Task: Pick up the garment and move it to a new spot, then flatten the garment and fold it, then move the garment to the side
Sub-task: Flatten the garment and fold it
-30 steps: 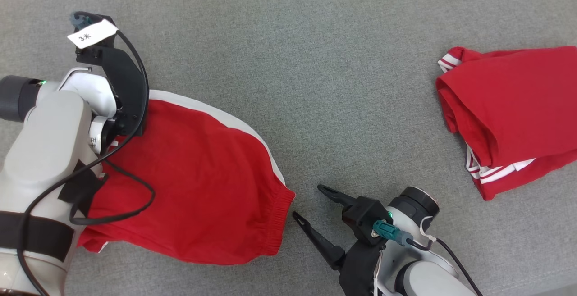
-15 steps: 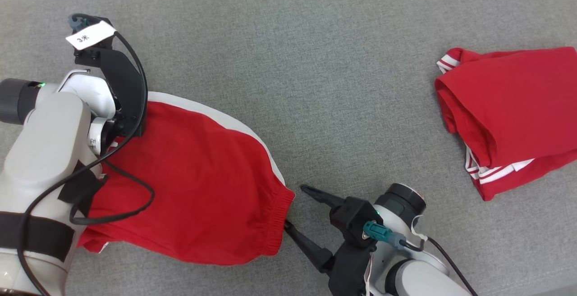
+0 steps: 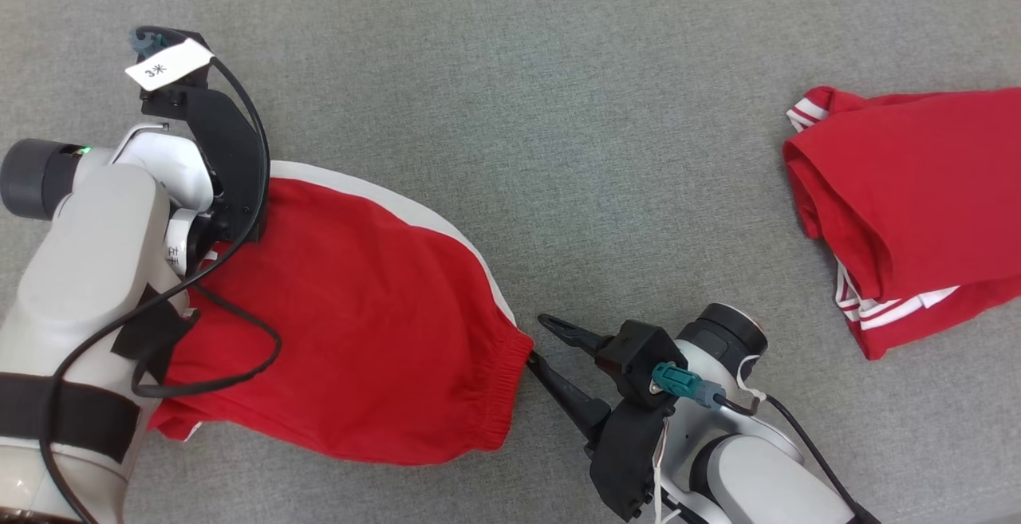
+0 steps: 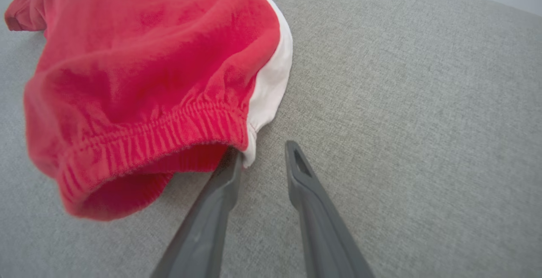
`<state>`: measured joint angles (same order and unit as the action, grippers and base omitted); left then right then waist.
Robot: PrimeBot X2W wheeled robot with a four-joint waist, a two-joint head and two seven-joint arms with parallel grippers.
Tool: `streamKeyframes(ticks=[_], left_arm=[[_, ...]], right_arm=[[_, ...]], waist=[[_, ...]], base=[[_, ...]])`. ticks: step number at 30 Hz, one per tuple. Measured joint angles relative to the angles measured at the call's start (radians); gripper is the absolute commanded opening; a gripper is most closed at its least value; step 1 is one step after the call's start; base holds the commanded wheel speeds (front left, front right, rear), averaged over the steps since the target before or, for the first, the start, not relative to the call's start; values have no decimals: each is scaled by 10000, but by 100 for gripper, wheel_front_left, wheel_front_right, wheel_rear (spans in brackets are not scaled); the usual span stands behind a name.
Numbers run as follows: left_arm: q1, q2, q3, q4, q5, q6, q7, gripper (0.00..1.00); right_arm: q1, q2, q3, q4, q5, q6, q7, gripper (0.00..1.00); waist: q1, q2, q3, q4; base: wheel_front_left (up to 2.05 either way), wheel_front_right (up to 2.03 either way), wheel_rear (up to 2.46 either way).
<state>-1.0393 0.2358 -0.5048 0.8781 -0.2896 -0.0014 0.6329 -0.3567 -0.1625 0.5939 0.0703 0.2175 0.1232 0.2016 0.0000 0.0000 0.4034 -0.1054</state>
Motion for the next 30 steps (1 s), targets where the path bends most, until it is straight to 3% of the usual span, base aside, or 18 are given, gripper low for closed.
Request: streamKeyframes(ticks=[5,6,7,8,13,17,21,30], left_arm=[[-60,-67,-6,48,-2,-2,-15,0],[-91,-81,-8,69,-6,-4,-15,0],[-108,-92,-8,88,-13,-4,-15,0],[-111,-104,-8,102,-15,-4,-15,0],[-135,-169,79,194,-140,-71,-295,0],[-286,-265,702,150,-541,470,-1066,0],[-980,-529,1375,-257,-752,897,-2213,0],[-1932,-965,2859,-1066,-1269,1156,-5463,0]], right_arm=[[-106,92,-23,211,23,0,-127,39],[-144,102,-33,255,25,0,-163,30],[-197,107,-54,286,25,0,-182,4],[-233,111,-81,305,25,0,-186,0],[-278,81,-372,364,19,-138,-474,0],[-879,-67,-1028,198,-77,-476,-894,0],[-1859,-360,-1570,67,-330,-598,-1258,0],[-4875,-623,-2497,286,-828,-769,-2159,0]], waist=[[0,0,36,79],[0,0,42,94],[0,0,48,111],[0,0,53,127],[0,0,23,213],[0,0,-109,254],[1,0,-267,282],[1,1,-508,420]], base=[[0,0,0],[0,0,0],[0,0,0],[0,0,0],[0,0,0],[0,0,0],[0,0,0],[0,0,0]])
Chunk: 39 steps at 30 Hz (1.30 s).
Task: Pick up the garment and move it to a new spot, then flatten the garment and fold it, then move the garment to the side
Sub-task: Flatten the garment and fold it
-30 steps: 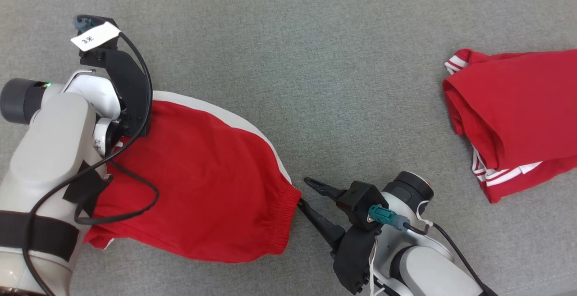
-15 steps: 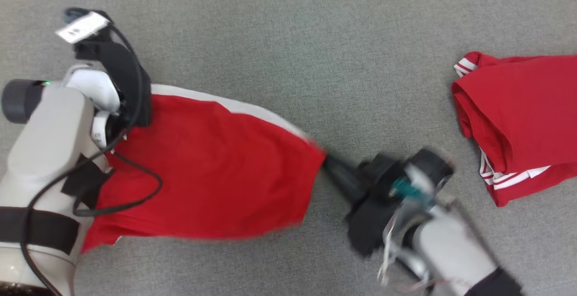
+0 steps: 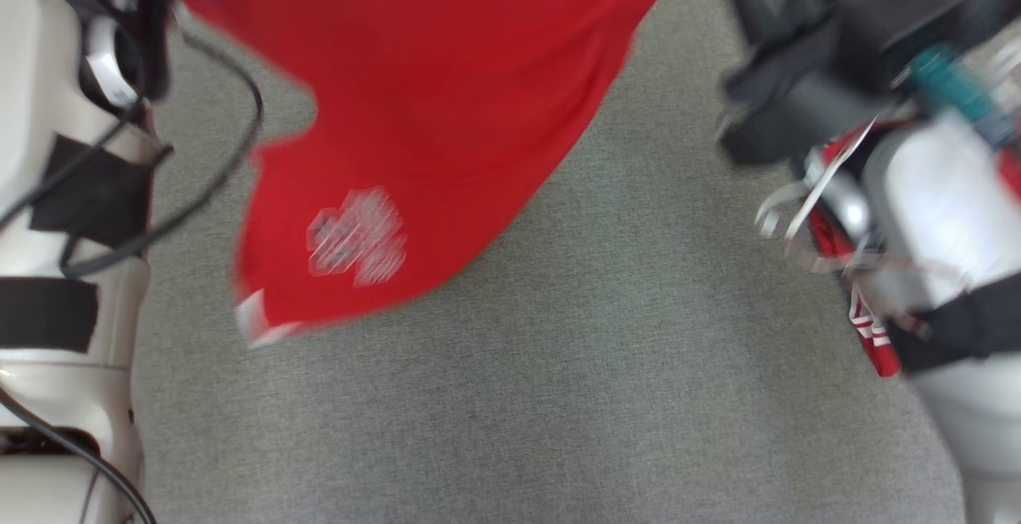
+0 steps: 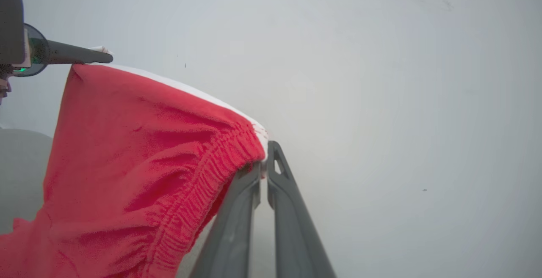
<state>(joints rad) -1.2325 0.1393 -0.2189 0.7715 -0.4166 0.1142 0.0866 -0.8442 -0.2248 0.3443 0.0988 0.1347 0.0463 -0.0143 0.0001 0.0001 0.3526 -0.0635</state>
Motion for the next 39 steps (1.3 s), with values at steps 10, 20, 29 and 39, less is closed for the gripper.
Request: streamKeyframes(ticks=[10,20,29,39], left_arm=[[-43,-541,761,-1446,-424,-142,-3588,0],[5579,-541,-190,-2441,-347,-880,-3381,0],[6468,-366,98,-3641,-581,-986,-3384,0],[3114,-1032,403,-2207,-1143,-662,-2932,0]], right_arm=[[-1078,-596,-276,190,-529,-194,-1193,0],[3447,-1505,727,-376,-481,330,-1104,0],[3977,-1511,761,-894,-190,339,-982,0],[-924,-1615,568,2247,140,782,-201,0]], waist=[[0,-1,-330,372],[-1,-1,-598,957],[-2,-2,-745,1184],[2,0,49,1117]], base=[[0,0,0],[0,0,0],[0,0,0],[0,0,0]])
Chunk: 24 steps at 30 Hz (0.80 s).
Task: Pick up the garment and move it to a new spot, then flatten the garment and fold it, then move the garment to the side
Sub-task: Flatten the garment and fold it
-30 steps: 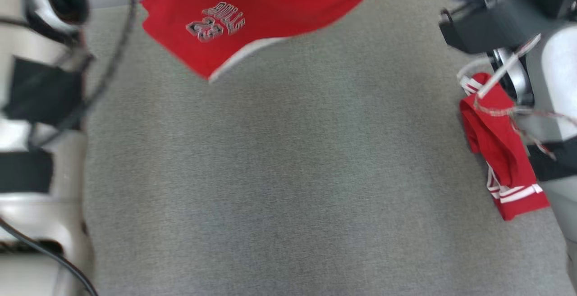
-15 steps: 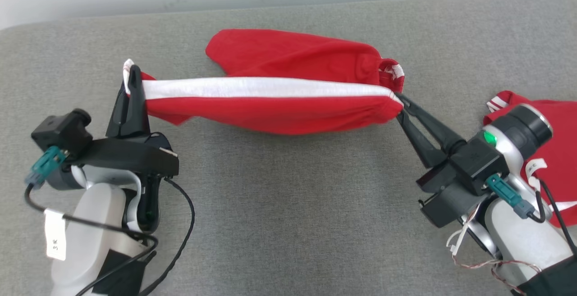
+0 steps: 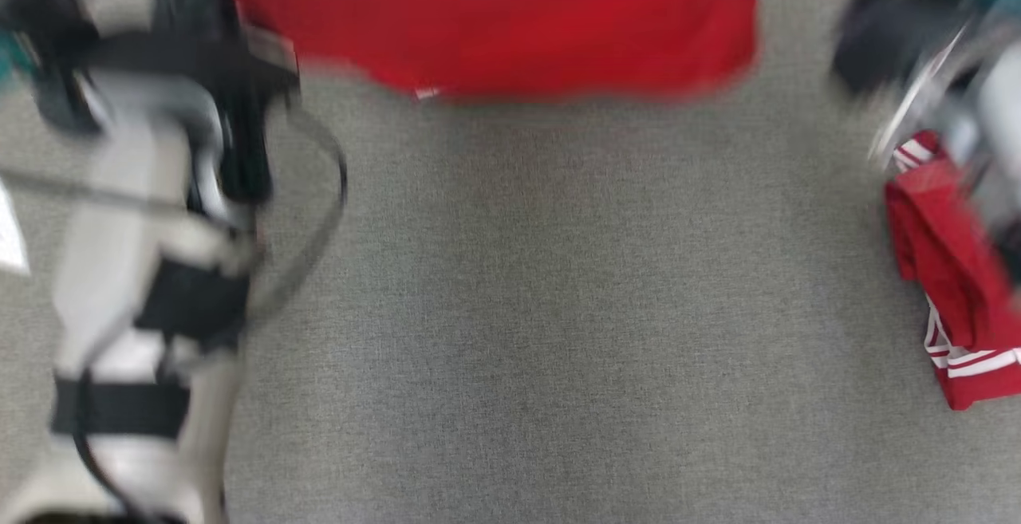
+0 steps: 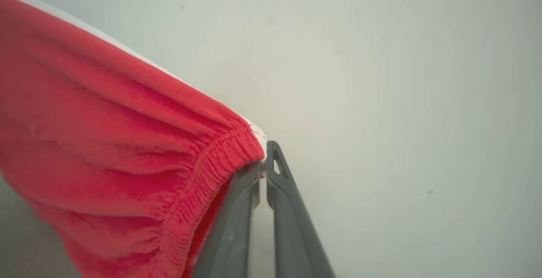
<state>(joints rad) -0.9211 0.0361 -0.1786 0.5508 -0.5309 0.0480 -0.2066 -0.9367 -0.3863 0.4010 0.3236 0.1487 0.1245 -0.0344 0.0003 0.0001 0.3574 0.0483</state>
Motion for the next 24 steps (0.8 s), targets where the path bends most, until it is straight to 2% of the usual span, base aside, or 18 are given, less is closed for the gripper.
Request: streamKeyframes(ticks=[2,5,10,13,17,24], left_arm=[[-1096,-146,140,190,23,65,-153,0],[-2411,-236,412,-100,17,150,-407,0],[-3169,-224,849,-1212,-84,132,-508,0],[-2542,-186,840,-1170,-109,33,-506,0],[-566,-215,755,-959,-153,31,-502,0],[1653,-249,460,-1306,-364,-407,-495,0]], right_arm=[[-1348,-23,-102,479,-165,4,-155,0],[-2687,-81,-412,464,-497,4,-773,0],[-3382,-290,-451,-107,-702,-2,-1515,0],[-2650,-385,48,-71,-727,0,-1595,0],[-698,-525,696,71,-731,38,-1601,0],[1172,-997,794,-299,-525,75,-1866,0]], waist=[[1,0,131,-8],[0,0,153,31],[-6,-5,164,194],[-3,-3,304,247],[-2,-2,578,312],[-2,-2,1027,487]], base=[[0,0,0],[0,0,0],[0,0,0],[0,0,0],[0,0,0],[0,0,0]])
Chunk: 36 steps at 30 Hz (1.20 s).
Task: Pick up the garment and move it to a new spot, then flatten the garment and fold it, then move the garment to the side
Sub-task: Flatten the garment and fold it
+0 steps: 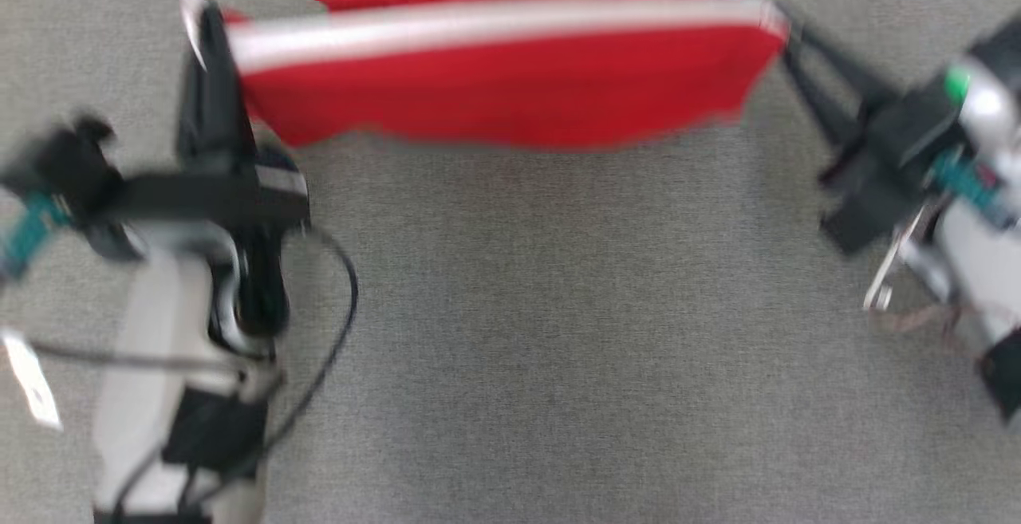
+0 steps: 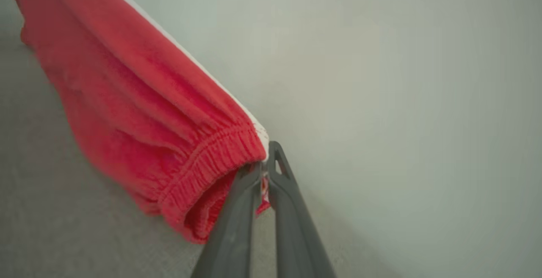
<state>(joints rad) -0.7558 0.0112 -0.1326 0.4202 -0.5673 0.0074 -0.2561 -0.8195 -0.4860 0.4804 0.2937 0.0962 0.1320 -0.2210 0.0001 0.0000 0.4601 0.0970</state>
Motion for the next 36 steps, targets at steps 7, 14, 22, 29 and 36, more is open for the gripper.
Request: streamKeyframes(ticks=[7,14,22,29,36], left_arm=[[2703,52,-184,-719,21,-178,0,0],[4456,75,-497,-1187,-430,42,4,0],[6156,81,-777,-1935,-786,280,46,0],[6914,136,-1185,-1990,-859,451,46,0],[7006,268,-1569,-1452,-836,441,42,100]], right_arm=[[1926,-104,345,-362,-4,-88,-171,0],[4072,-109,303,-790,161,-742,-205,0],[6380,-73,94,-1369,614,-1691,-261,0],[6988,-88,90,-1413,688,-1858,-155,0],[7403,-167,40,-1419,786,-2027,190,100]], waist=[[-1,0,-441,171],[-3,0,-1313,208],[-4,-1,-2368,346],[-4,0,-2825,359],[-3,0,-2862,493]], base=[[0,0,0],[0,0,0],[0,0,0],[0,0,0],[0,0,0]])
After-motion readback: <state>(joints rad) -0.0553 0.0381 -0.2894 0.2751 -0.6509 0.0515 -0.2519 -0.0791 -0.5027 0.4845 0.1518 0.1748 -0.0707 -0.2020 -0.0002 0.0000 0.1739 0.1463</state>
